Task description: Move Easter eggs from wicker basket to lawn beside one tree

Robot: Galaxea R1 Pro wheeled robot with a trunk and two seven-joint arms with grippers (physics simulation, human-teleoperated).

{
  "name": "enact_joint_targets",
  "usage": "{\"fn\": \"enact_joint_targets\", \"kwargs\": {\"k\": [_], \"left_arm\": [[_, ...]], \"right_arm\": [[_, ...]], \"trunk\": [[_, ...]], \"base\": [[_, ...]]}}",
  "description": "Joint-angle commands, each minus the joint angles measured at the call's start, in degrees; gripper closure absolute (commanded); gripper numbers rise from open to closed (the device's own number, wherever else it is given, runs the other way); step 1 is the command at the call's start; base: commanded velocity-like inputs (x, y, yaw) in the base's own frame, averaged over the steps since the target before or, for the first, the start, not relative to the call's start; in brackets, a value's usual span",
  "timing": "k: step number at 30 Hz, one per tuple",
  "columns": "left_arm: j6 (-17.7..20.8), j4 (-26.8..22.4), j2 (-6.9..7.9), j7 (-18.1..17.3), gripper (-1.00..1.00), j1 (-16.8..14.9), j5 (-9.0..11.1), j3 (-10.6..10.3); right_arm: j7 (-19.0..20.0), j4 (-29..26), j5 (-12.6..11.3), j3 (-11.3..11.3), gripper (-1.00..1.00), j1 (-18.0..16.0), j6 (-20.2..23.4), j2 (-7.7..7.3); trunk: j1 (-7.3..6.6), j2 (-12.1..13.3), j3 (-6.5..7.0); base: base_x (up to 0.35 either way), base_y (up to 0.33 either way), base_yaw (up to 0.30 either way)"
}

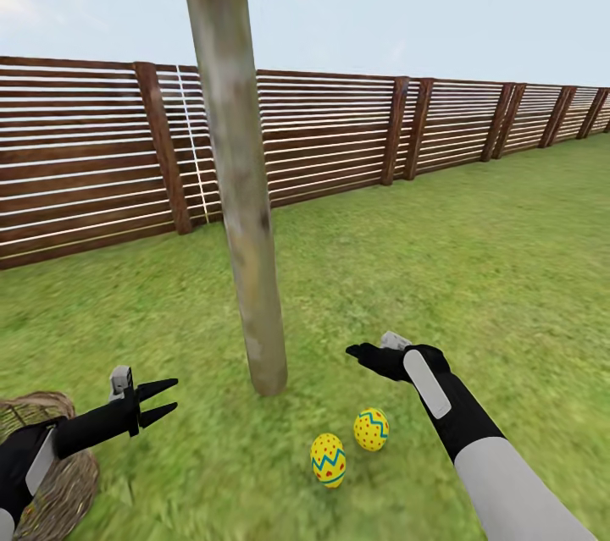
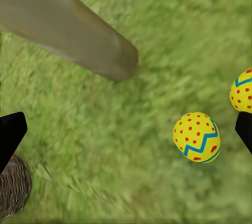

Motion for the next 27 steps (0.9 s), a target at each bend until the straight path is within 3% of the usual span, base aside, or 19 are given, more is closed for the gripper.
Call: {"fn": "enact_joint_targets", "kwargs": {"k": [1, 27], "left_arm": [[0.5, 0.0, 0.0, -0.1, -1.0, 0.0, 0.1, 0.0], [0.5, 0.0, -0.05, -0.1, -1.0, 0.0, 0.1, 0.0]], "right_arm": [[-0.6, -0.1, -0.6, 0.2, -1.0, 0.0, 0.1, -0.06], [-0.6, 0.0, -0.6, 0.2, -1.0, 0.0, -1.4, -0.07]], "trunk": [[-0.23, 0.4, 0.13], [-5.94, 10.8, 4.8]], "base": [[0.0, 0.0, 0.0], [0.0, 0.0, 0.0]]}}
